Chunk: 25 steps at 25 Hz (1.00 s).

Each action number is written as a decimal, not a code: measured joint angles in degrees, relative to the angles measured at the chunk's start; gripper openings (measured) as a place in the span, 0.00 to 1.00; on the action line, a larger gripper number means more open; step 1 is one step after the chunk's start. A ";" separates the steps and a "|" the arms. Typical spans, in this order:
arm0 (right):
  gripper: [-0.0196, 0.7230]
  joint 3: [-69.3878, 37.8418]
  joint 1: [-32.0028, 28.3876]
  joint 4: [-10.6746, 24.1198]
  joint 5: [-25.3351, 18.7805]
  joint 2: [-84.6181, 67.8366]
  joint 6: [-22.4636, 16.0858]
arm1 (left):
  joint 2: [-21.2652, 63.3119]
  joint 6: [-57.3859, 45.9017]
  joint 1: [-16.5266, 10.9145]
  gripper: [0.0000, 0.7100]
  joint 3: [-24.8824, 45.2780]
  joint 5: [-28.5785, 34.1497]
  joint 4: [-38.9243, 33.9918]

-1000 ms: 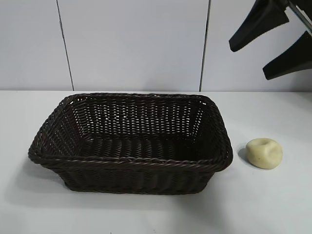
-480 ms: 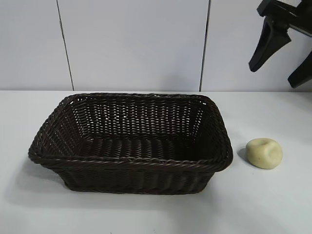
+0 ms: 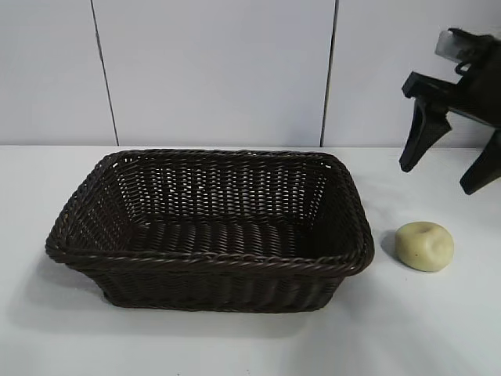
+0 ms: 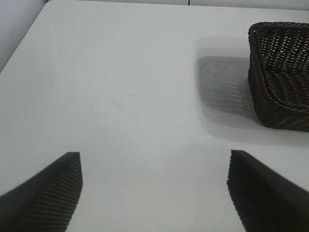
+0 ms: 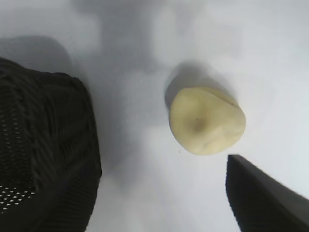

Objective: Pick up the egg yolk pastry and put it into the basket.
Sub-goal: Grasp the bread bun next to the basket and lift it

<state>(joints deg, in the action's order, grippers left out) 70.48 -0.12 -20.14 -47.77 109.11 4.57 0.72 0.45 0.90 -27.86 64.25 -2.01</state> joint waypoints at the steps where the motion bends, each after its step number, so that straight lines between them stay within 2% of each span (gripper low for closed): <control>1: 0.75 0.05 0.00 0.06 0.25 0.71 -0.05 | 0.00 0.00 0.00 0.84 0.00 0.00 0.00; 9: 0.75 0.31 0.00 0.06 2.59 5.09 -0.51 | 0.00 0.00 0.00 0.84 0.00 0.00 0.00; 14: 0.73 0.31 0.00 2.34 3.38 5.63 -3.28 | 0.00 0.00 0.00 0.84 0.00 0.00 0.00; 16: 0.62 0.31 0.00 3.80 3.19 5.62 -3.48 | 0.00 0.00 0.00 0.84 0.00 0.00 0.00; 21: 0.17 0.31 0.00 4.71 2.50 5.53 -3.54 | 0.00 0.00 0.00 0.84 0.00 0.00 0.00; 22: 0.12 0.31 0.00 4.76 2.49 5.42 -3.54 | 0.00 0.00 0.00 0.84 0.00 0.00 0.00; 25: 0.08 0.84 0.00 4.78 1.47 4.04 -3.49 | 0.00 0.00 0.00 0.84 0.00 0.00 0.00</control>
<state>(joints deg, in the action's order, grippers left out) 71.32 -0.12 -15.36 -46.30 113.15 1.09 0.72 0.45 0.90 -27.86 64.25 -2.01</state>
